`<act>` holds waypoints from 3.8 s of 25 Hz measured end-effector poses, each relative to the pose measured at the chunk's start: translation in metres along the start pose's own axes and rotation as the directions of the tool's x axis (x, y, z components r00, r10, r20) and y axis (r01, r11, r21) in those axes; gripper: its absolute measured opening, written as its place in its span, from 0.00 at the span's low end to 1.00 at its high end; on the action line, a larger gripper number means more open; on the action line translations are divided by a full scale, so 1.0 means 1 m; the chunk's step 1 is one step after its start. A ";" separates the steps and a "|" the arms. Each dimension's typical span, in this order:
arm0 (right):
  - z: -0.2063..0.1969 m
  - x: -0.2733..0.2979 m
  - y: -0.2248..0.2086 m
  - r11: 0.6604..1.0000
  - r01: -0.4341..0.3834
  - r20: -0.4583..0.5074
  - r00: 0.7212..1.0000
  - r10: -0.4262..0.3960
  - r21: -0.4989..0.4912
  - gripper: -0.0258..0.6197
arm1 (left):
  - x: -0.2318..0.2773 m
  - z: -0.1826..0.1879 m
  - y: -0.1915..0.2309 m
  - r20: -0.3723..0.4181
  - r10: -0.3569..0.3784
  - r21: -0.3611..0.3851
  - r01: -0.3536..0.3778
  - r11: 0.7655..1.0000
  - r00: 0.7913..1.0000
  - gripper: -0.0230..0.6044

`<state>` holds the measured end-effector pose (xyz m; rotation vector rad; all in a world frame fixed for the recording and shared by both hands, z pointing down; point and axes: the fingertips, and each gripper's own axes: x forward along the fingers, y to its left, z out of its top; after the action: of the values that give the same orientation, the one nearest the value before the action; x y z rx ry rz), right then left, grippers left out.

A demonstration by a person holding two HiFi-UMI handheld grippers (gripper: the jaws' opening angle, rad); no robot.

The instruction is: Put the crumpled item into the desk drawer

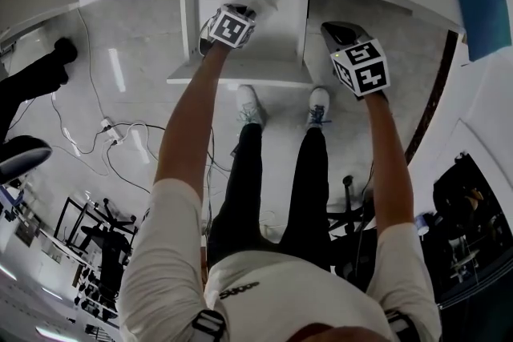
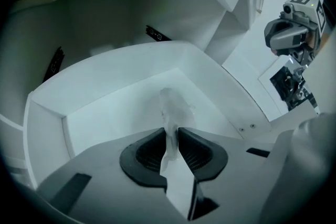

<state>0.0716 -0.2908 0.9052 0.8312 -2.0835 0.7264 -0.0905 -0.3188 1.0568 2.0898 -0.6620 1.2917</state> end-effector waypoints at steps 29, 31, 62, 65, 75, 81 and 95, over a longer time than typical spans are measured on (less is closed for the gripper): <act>0.148 -0.238 0.048 0.956 0.236 0.217 0.956 -0.197 -0.176 0.04 | -0.343 0.085 -0.039 0.433 0.303 -0.044 -0.316 0.948 0.849 0.07; 0.165 -0.264 0.059 0.949 0.252 0.255 0.946 -0.201 -0.187 0.04 | -0.381 0.093 -0.052 0.479 0.308 -0.058 -0.321 0.945 0.822 0.07; 0.327 -0.561 0.212 0.816 0.481 0.684 0.714 -0.152 -0.321 0.04 | -0.776 0.183 -0.238 0.852 0.303 -0.019 -0.554 0.832 0.426 0.07; 0.329 -0.574 0.223 0.811 0.487 0.707 0.694 -0.135 -0.324 0.04 | -0.789 0.183 -0.249 0.863 0.292 -0.008 -0.566 0.824 0.412 0.07; 0.341 -0.597 0.247 0.796 0.502 0.749 0.656 -0.095 -0.338 0.04 | -0.829 0.177 -0.260 0.889 0.277 0.011 -0.622 0.783 0.365 0.07; 0.339 -0.605 0.257 0.795 0.495 0.765 0.642 -0.062 -0.351 0.04 | -0.837 0.174 -0.266 0.896 0.277 0.006 -0.633 0.774 0.347 0.07; 0.336 -0.605 0.252 0.791 0.490 0.751 0.658 -0.059 -0.367 0.04 | -0.834 0.173 -0.268 0.893 0.285 0.001 -0.634 0.773 0.349 0.07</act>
<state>0.0357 -0.1826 0.1776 1.1821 -2.5250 -0.4825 -0.1409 -0.1647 0.1790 2.9917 -1.7021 0.4579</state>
